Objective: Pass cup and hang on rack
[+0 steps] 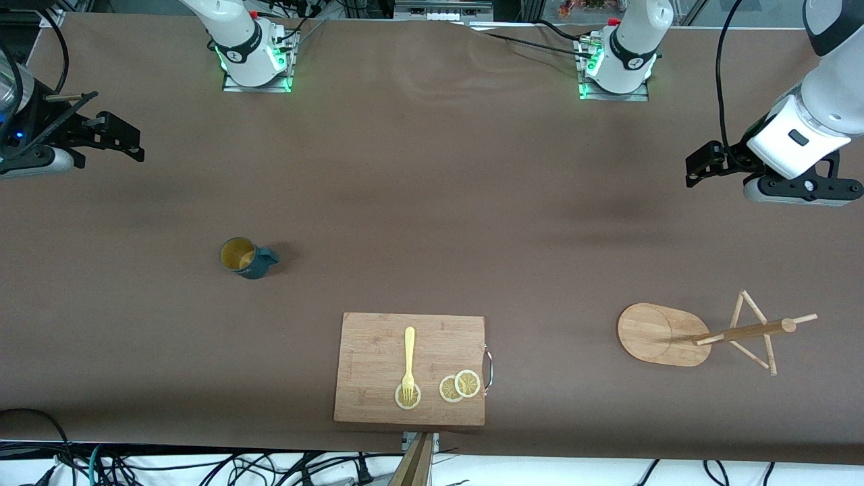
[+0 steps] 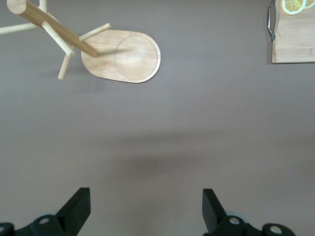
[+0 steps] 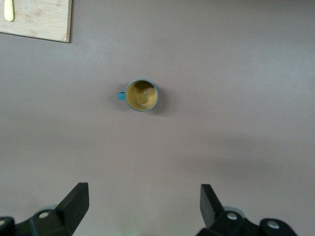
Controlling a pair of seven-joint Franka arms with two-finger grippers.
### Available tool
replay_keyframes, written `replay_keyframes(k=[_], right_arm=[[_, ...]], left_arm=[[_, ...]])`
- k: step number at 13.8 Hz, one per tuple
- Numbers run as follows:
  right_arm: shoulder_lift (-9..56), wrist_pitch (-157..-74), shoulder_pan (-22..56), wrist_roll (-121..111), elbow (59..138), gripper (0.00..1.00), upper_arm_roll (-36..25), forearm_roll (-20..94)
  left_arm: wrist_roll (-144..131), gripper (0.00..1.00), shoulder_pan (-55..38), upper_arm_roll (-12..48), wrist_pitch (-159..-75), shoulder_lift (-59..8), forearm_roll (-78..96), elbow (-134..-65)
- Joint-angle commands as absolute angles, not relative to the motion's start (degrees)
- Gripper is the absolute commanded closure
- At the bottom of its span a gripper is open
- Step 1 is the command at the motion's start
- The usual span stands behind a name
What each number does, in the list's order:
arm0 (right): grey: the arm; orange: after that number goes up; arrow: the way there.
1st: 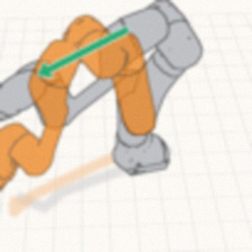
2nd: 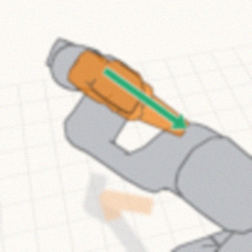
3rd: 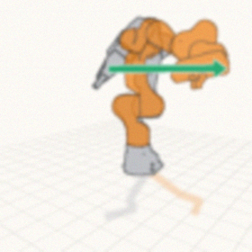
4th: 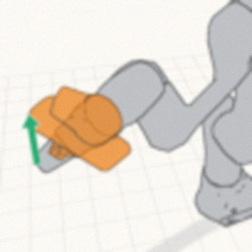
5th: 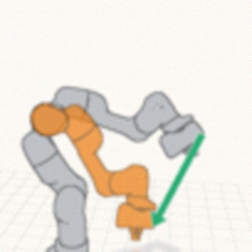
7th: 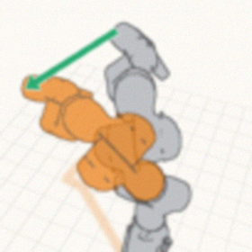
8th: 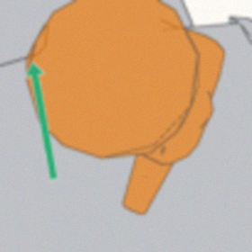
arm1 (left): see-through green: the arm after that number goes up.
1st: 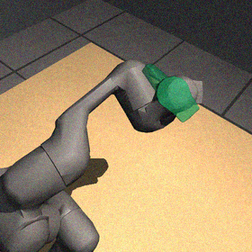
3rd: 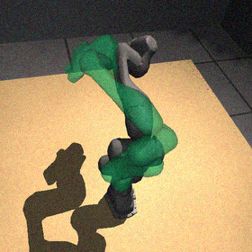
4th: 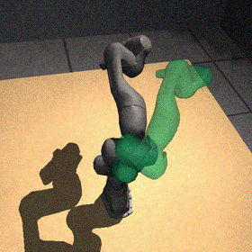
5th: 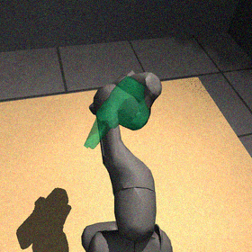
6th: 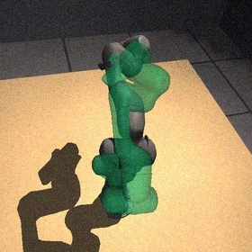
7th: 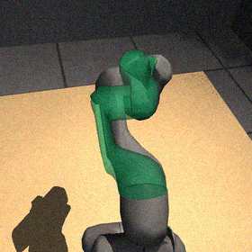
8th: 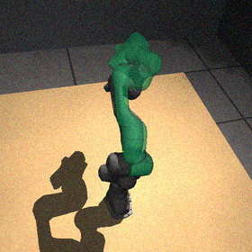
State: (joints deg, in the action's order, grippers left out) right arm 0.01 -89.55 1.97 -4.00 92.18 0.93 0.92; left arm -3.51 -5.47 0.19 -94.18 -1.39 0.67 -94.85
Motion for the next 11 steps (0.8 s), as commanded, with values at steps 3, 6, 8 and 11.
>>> replay_keyframes(k=[3,6,8,11], right_arm=[[0.18,-90.09,2.11,-3.51,91.32,0.00,0.88,0.79],[0.26,-90.18,2.11,-3.60,91.32,0.00,0.88,0.88],[0.53,-90.18,2.11,-3.60,91.23,0.00,0.88,0.97],[0.62,-90.87,2.02,-3.69,91.23,0.00,0.88,1.31]], left_arm=[[-2.37,0.00,-5.19,0.44,-92.99,-1.93,0.88,-93.08],[-2.37,0.00,-5.19,0.44,-92.99,-1.93,0.88,-93.08],[-2.37,0.00,-5.19,0.44,-92.99,-1.93,0.88,-93.08],[-2.37,0.00,-5.19,0.44,-92.99,-1.93,0.88,-93.08]])
